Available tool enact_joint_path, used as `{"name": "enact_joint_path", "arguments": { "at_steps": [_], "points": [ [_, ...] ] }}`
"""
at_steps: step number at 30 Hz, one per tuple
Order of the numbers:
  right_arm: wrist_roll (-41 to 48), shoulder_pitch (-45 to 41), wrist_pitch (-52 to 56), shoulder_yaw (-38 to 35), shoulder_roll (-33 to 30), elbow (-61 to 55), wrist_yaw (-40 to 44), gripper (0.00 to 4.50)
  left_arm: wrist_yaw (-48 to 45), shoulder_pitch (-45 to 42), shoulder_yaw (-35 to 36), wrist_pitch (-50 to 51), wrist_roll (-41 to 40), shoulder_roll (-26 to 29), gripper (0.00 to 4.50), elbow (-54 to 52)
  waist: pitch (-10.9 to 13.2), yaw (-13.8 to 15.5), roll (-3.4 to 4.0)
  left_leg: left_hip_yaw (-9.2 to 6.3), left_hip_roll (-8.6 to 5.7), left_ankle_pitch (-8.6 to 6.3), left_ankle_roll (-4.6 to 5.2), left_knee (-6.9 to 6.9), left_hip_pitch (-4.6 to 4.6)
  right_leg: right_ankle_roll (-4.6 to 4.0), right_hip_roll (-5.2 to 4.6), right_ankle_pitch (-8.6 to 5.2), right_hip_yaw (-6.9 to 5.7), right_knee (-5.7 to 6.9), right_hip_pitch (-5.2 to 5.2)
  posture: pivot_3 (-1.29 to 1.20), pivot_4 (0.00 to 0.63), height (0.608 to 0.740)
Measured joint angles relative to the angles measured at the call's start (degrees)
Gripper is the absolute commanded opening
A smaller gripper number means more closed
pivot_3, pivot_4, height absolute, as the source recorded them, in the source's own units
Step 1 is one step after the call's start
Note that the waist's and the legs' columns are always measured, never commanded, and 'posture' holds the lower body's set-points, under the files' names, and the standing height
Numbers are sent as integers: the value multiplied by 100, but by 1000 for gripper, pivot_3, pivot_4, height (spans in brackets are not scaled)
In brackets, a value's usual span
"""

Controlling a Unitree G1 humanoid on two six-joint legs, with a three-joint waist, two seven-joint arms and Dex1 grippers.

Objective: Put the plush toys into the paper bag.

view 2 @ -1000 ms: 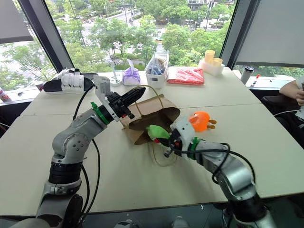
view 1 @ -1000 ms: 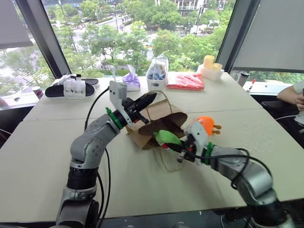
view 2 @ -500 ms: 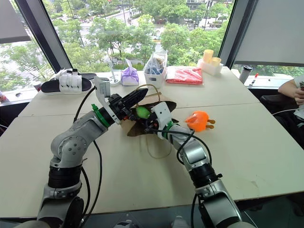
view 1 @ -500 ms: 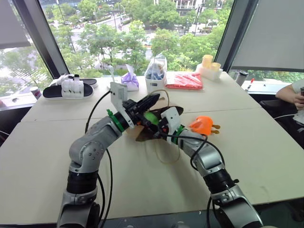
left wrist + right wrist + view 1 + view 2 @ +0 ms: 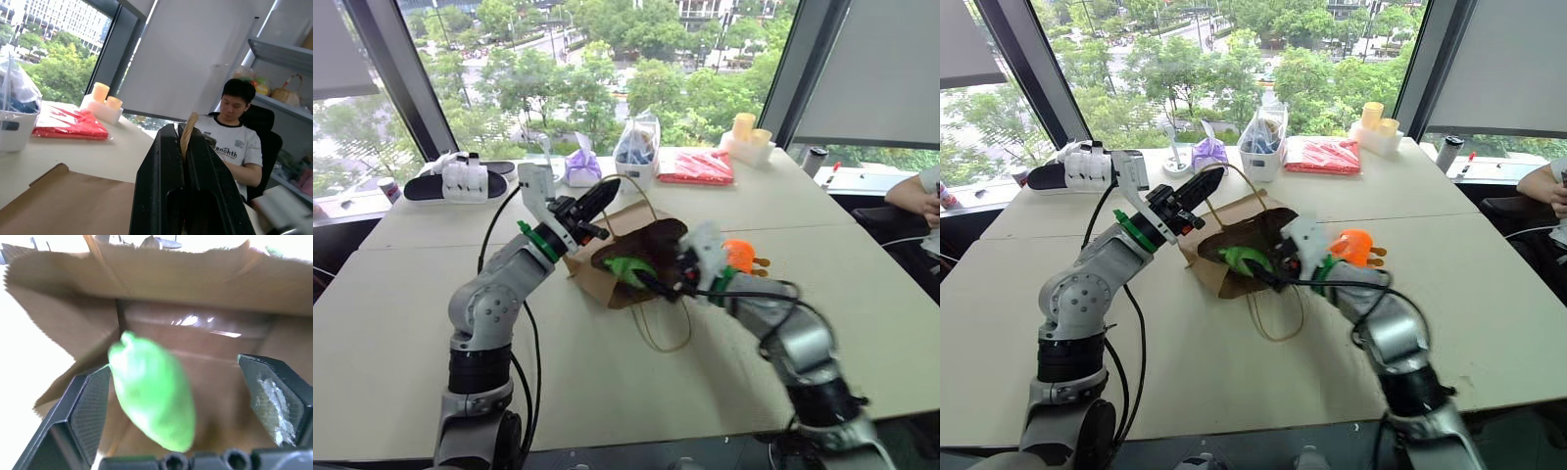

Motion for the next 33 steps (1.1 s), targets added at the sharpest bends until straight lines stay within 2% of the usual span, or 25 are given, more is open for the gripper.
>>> {"name": "enact_joint_path", "arguments": {
  "at_steps": [4, 7, 13, 17, 23, 26, 33],
  "points": [
    [700, 144, 746, -1235, -463, -578, -23, 4448, -52, 4, 15, 0, -17, 53, 0, 44, 0, 8, 0, 3, 0, 0, 1, 2, 3, 0, 0, 0, 0, 0, 5, 0, 150, 740],
    [722, 409, 748, -1625, -815, -255, -35, 4448, -94, 3, 13, -2, -17, 59, 0, 120, 0, 17, -1, 5, 0, 0, 1, 4, 4, 0, 0, 0, 0, -1, 9, 0, 150, 740],
    [-212, 569, -241, -1290, -890, 1959, -423, 4448, -88, -2, -16, -1, -19, -10, 0, 155, 0, -21, -1, 15, 3, 0, 1, 3, 12, 0, -1, 0, 6, 2, 9, 0, 150, 740],
    [-923, -326, -1402, -861, -436, 4028, -1014, 4448, 28, -23, -104, 23, -58, -56, 0, 61, 0, -59, 1, 31, 5, 1, -1, -2, 25, -2, 0, 2, 17, 6, 9, 0, 150, 740],
    [-1145, -1192, -2481, -780, -21, 5703, -1219, 4448, 128, -27, -114, 26, -67, -22, 0, -32, 0, -40, 0, 31, 4, 1, -1, 3, 26, -2, 0, 3, 19, 2, 14, 0, 150, 740],
    [-1162, -1388, -2739, -785, 69, 6131, -1205, 3564, 166, -27, -113, 25, -66, -13, 0, -33, 0, -47, 0, 31, 4, 1, -1, 2, 28, -2, 0, 3, 19, 3, 14, 0, 150, 740],
    [-1093, -1597, -2924, -859, 290, 6464, -1192, 28, 170, -25, -114, 18, -64, -8, 0, -34, 0, -45, 0, 31, 4, 1, -1, 3, 32, -3, 0, 3, 19, 4, 19, 0, 150, 740]
  ]
}}
